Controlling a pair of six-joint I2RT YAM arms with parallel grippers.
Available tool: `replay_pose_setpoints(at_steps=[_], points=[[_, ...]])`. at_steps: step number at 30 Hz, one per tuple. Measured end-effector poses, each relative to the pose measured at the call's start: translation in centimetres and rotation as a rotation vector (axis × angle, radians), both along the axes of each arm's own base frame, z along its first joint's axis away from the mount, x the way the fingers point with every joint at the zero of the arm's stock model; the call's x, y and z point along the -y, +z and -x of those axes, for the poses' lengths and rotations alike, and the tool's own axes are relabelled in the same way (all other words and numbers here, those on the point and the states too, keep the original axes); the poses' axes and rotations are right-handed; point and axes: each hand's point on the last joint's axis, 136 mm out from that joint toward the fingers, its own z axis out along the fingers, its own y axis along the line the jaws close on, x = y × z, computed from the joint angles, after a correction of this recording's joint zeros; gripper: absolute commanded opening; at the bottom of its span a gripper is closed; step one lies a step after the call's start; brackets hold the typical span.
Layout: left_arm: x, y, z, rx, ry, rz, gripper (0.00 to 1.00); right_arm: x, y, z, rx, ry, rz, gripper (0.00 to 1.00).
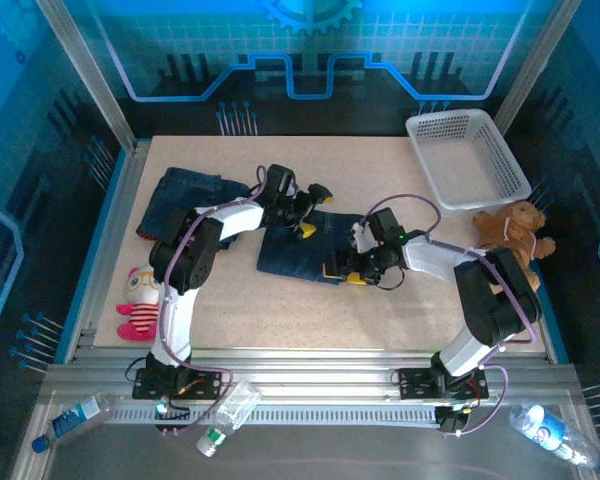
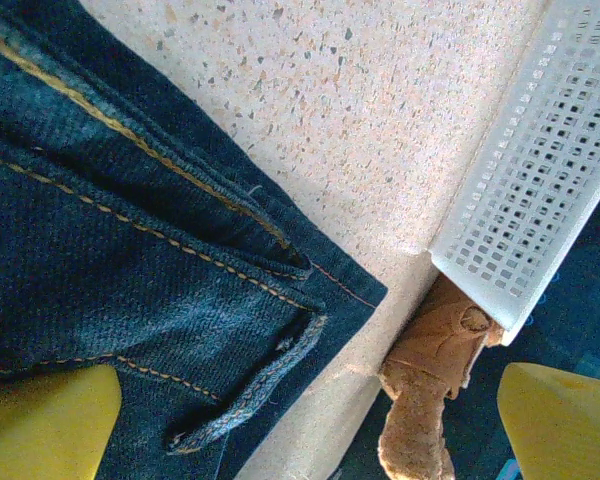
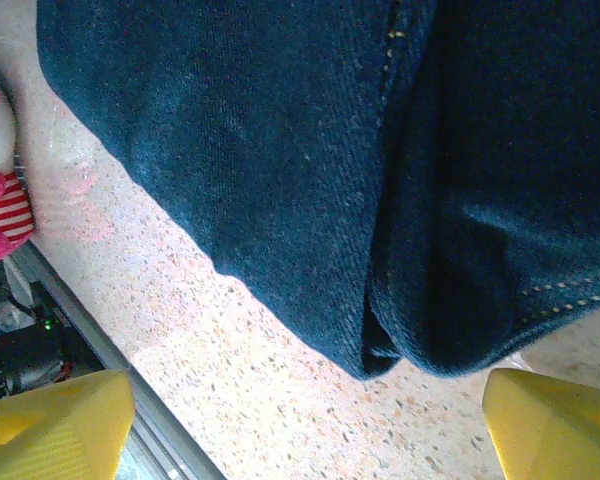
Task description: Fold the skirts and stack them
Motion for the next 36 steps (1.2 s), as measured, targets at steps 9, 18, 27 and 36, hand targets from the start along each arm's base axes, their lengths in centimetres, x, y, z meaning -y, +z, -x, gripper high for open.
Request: replay_pose_setpoints(at_steps=[9, 18, 27, 36], points=[[0.0, 0.0, 0.0, 0.002, 0.0, 0.001, 0.99, -2.1, -0.7, -0.6, -0.012, 0.031, -0.022, 0.91], [-0.2, -0.1, -0.4, 0.013, 0.016, -0.009, 0.99, -6.5, -0.9, -0.7, 0.009, 0.155, -0.048, 0.82], [-0.4, -0.1, -0.5, 0.017, 0.014, -0.012, 0.99, -5.2, -1.9, 0.6, 0.018, 0.223, 0.044, 0.44], [-0.4, -0.1, -0.5, 0.019, 0.012, -0.013, 0.99, -5.9, -0.7, -0.7, -0.016, 0.151, 0.037, 0.49]])
